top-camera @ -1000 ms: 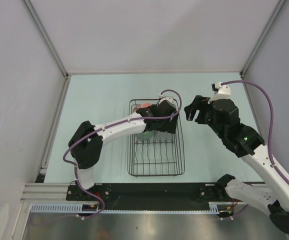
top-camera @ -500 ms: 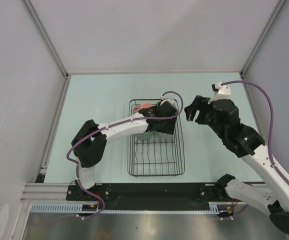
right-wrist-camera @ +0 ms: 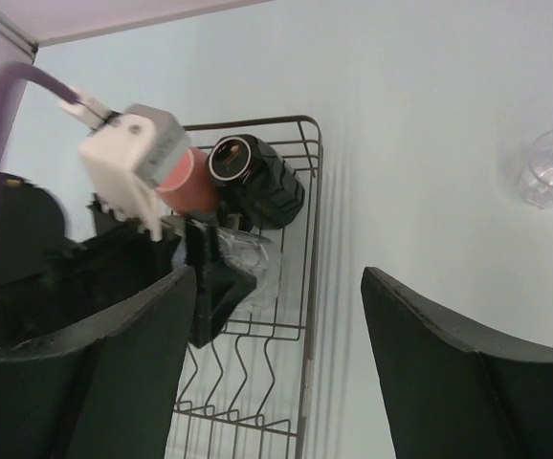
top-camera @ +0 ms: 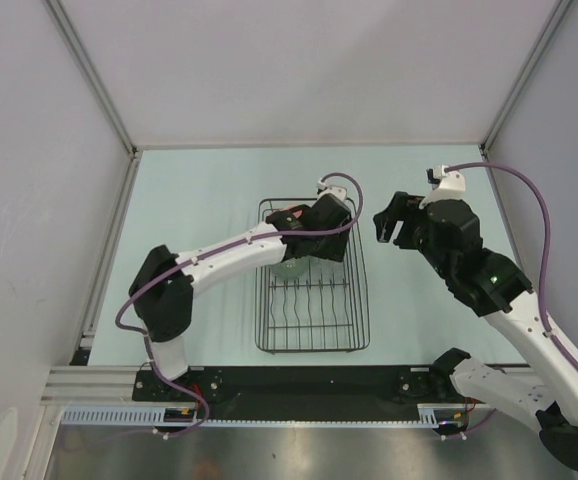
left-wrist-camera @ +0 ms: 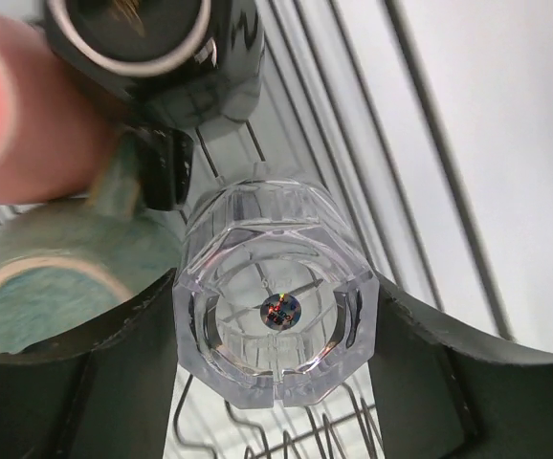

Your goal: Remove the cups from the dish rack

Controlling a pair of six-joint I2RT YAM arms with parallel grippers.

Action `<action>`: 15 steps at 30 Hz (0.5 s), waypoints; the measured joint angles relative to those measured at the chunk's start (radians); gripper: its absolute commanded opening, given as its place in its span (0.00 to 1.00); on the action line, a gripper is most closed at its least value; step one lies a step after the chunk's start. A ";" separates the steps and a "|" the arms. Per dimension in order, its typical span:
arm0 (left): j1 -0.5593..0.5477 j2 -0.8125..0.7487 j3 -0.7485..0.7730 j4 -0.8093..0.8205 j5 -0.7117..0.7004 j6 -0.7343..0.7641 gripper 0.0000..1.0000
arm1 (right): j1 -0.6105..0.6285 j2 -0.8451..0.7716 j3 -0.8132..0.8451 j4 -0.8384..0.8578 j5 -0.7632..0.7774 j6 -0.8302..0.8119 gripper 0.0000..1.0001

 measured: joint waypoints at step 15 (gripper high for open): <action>0.061 -0.525 -0.105 0.150 0.129 0.008 0.00 | -0.027 0.054 0.047 0.008 0.058 0.014 0.73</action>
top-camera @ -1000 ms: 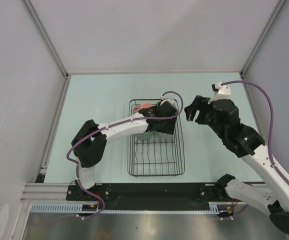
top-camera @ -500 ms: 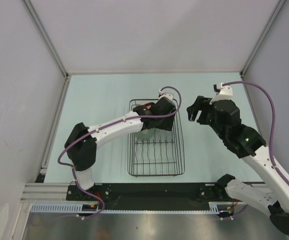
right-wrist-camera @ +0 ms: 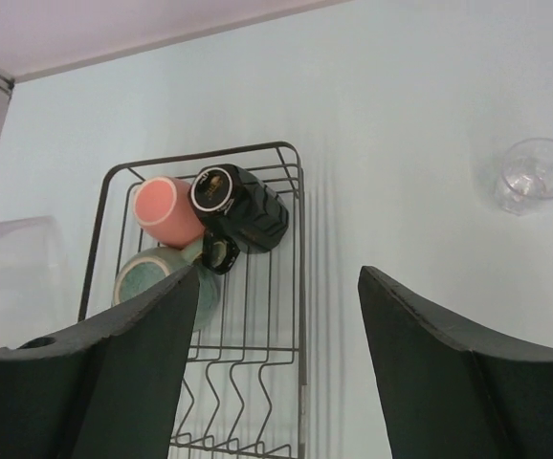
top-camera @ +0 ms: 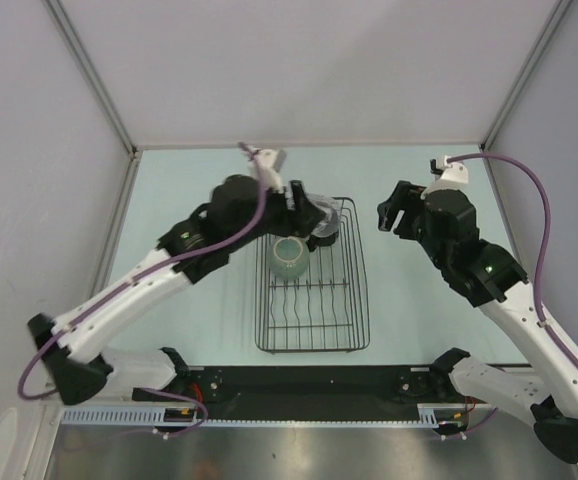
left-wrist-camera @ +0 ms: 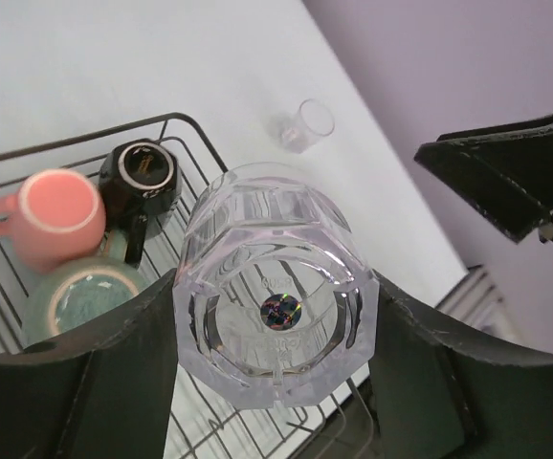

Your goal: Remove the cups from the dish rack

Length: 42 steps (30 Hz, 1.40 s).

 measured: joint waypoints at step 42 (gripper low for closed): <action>0.319 -0.193 -0.865 1.162 0.766 -0.580 0.00 | -0.124 -0.106 -0.379 0.761 -0.922 0.573 0.70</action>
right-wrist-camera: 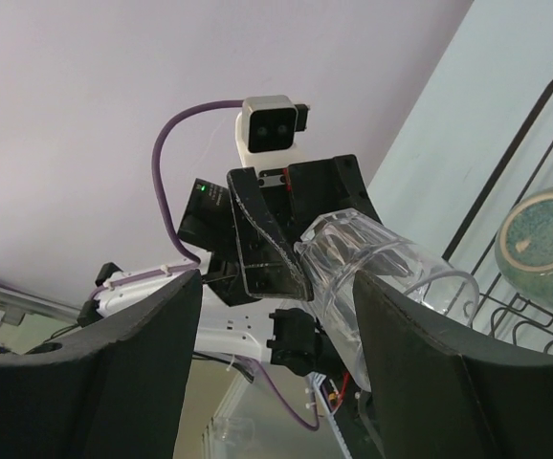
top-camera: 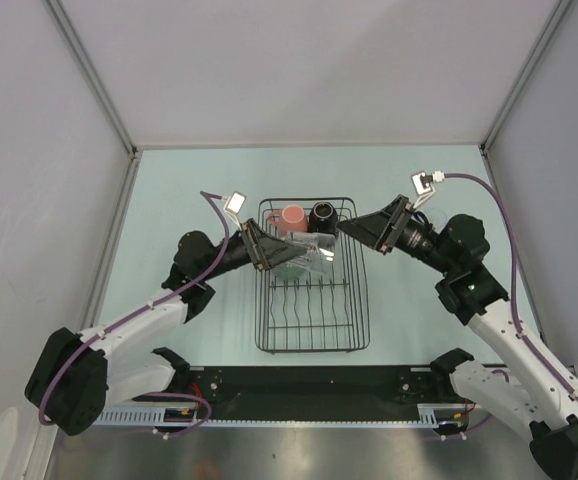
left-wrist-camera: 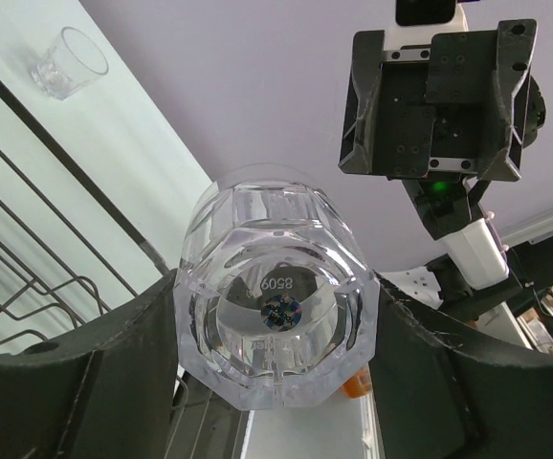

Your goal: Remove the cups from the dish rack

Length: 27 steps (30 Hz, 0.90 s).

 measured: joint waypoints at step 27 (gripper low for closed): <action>0.001 0.021 0.024 -0.028 -0.005 0.040 0.01 | 0.070 0.114 -0.143 0.103 0.034 0.029 0.51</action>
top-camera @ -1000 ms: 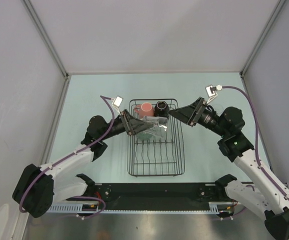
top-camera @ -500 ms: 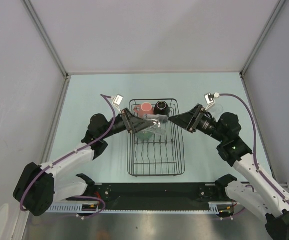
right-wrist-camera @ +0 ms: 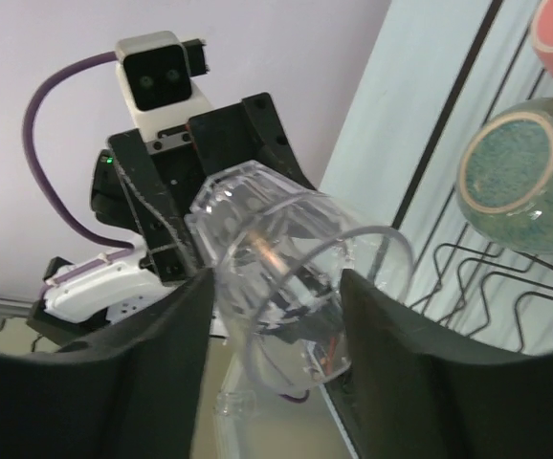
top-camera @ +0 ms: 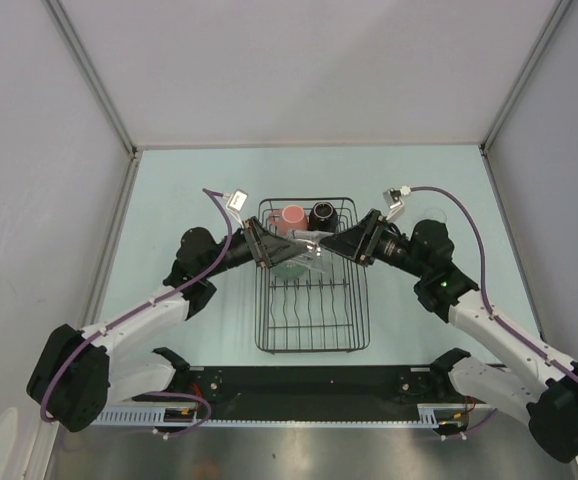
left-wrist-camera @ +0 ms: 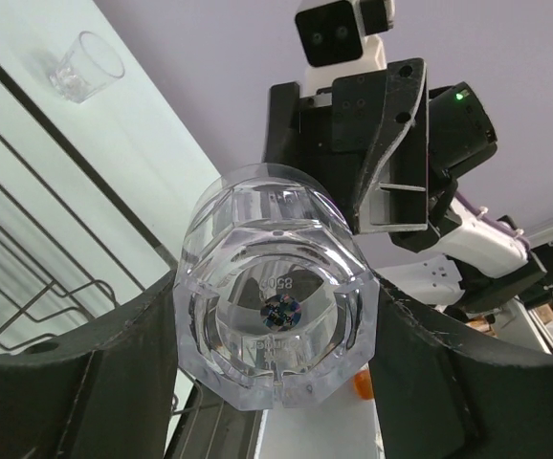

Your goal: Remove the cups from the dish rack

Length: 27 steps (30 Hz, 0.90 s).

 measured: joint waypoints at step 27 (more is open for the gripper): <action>0.004 -0.019 0.022 -0.101 0.034 0.023 0.74 | 0.049 0.029 0.049 0.036 0.028 0.014 0.00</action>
